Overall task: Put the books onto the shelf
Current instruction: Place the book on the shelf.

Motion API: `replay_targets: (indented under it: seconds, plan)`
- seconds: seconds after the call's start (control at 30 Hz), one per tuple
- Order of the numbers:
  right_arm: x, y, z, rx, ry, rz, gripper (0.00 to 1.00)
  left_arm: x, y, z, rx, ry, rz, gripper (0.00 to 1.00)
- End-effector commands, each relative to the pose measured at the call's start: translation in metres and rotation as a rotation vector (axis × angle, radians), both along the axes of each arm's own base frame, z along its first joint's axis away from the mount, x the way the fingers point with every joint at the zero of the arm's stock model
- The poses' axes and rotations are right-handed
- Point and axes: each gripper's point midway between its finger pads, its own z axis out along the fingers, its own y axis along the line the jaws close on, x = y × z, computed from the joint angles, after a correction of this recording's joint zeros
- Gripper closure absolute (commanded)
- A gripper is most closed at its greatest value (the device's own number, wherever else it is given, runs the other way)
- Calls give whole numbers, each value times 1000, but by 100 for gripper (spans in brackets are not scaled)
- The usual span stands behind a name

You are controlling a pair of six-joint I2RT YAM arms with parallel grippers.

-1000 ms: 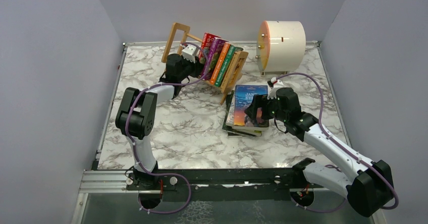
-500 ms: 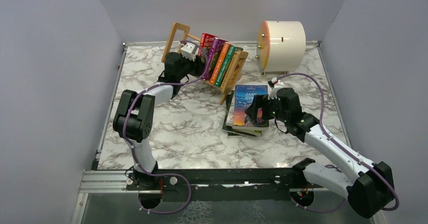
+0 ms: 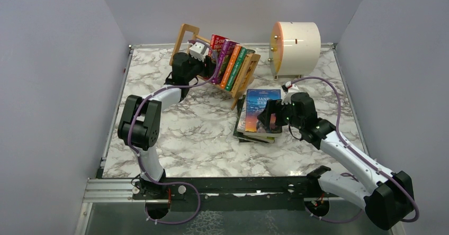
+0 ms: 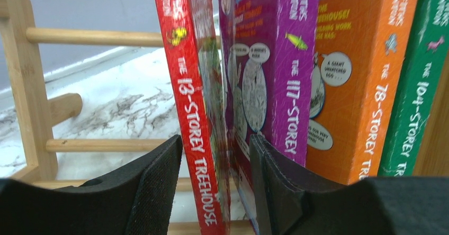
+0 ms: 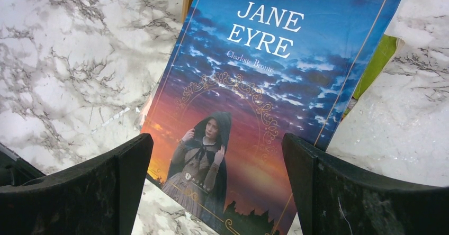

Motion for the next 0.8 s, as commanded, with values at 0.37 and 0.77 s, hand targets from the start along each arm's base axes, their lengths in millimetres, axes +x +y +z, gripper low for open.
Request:
replay_targets:
  seconds: [0.37,0.77]
  plan:
    - [2,-3,5,-3,-13,-22,9,11,-18,29,-51,-54,-73,61]
    - [2,-2,4,-4,-11,-21,9,8,-21,34,-62,-61,-95,89]
